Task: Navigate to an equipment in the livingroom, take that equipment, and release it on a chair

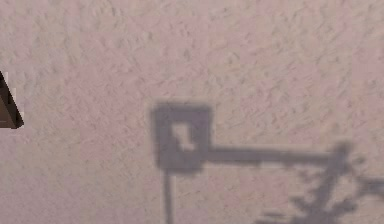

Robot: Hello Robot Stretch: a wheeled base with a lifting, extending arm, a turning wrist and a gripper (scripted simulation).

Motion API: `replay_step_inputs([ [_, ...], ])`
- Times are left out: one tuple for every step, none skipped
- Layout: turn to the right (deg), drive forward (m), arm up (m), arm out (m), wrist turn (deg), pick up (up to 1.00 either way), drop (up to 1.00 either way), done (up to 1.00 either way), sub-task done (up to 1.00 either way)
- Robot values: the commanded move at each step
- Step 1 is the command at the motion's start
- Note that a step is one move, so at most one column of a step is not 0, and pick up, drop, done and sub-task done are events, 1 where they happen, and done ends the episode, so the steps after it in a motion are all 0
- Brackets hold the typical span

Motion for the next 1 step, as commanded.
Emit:
replay_step_inputs([
  [0.0,0.0,-0.3,0.0,0.0,0.0,0.0,0.0,0.0],
])
